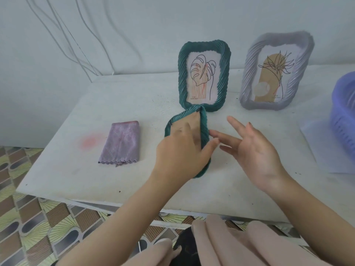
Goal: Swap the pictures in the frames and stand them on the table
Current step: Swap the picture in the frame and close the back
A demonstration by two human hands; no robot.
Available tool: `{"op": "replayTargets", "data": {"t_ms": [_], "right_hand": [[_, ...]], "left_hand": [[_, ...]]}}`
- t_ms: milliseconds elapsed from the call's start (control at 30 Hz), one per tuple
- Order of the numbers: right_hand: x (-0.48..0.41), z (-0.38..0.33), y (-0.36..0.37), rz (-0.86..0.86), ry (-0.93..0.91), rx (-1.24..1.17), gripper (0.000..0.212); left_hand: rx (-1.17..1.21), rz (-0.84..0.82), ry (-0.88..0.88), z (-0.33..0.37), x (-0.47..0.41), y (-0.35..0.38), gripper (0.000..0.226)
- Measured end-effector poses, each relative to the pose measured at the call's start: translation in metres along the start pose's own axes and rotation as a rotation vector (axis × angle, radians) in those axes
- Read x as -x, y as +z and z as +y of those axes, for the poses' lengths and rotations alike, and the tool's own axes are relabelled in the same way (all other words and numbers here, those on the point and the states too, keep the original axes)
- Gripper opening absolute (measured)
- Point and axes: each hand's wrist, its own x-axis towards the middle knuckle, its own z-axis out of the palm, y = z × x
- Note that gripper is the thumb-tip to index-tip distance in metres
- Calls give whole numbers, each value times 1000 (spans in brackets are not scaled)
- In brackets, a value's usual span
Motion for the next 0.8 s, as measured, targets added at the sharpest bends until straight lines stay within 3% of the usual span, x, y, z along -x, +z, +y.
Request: {"op": "replayTargets", "data": {"t_ms": [67, 233, 333, 433, 567, 633, 733, 800], "right_hand": [[-2, -2, 6, -31, -8, 0, 54], [-11, 3, 8, -42, -1, 183, 40], [-11, 11, 4, -3, -27, 369, 33], [-7, 17, -1, 68, -69, 560, 35], [-6, 25, -11, 114, -202, 877, 44], [-7, 29, -15, 109, -258, 995, 47], [-6, 33, -19, 88, -241, 1166, 53], [-5, 35, -19, 70, -240, 1267, 55]], "left_hand": [[-23, -35, 16, 6, -8, -13, 42], [186, -32, -33, -3, -19, -34, 17], [433, -23, -199, -23, -22, -44, 18], [841, -137, -395, -39, -23, -41, 21], [1036, -220, -537, -42, -9, -8, 26], [989, -199, -511, -45, -2, 13, 23], [560, -116, -317, -50, 7, 36, 18], [376, -58, -249, -52, 12, 43, 31]]}}
